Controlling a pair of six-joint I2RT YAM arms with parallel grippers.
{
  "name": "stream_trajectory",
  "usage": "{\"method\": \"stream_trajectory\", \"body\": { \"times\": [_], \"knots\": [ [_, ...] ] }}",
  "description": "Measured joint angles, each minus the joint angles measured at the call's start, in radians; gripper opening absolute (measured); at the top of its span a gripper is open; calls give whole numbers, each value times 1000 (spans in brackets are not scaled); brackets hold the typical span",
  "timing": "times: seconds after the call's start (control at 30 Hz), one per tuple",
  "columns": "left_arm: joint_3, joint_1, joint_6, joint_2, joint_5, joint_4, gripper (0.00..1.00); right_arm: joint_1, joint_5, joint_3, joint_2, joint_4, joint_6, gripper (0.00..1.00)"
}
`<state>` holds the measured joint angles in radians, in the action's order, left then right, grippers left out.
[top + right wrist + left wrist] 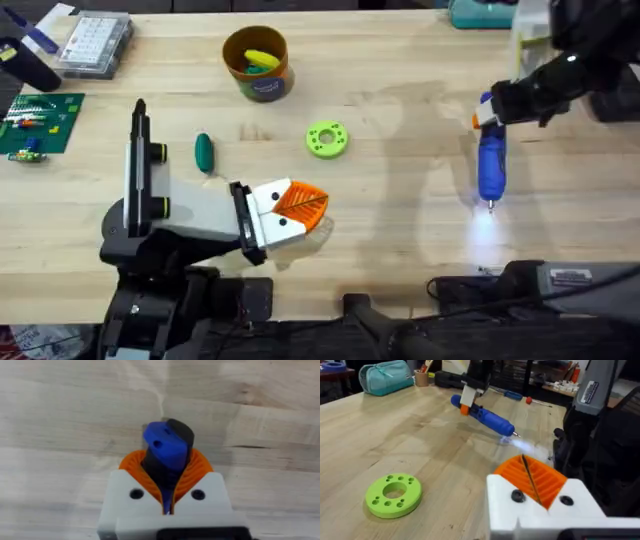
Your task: Pick up the gripper from the table and insert it into the empty holder that is missing its gripper. Then pick up a screw, insert it into the mounting hole, and use the screwdriver to tighten it. Finally, clean up the table by picking up the vegetable and placing it into the bucket.
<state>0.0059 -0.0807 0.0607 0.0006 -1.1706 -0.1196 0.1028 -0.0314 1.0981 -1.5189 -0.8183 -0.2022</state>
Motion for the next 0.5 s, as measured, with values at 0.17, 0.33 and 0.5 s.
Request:
{"method": "stream_trajectory", "body": {
  "times": [0.17,0.33,0.5],
  "knots": [
    [0,0,0,0,0,0,15,0,37,5,86,-37,-24,48],
    [0,0,0,0,0,0,15,-1,73,52,162,-63,-36,48],
    [0,0,0,0,0,0,15,-2,93,98,288,-69,-40,48]
  ]
}}
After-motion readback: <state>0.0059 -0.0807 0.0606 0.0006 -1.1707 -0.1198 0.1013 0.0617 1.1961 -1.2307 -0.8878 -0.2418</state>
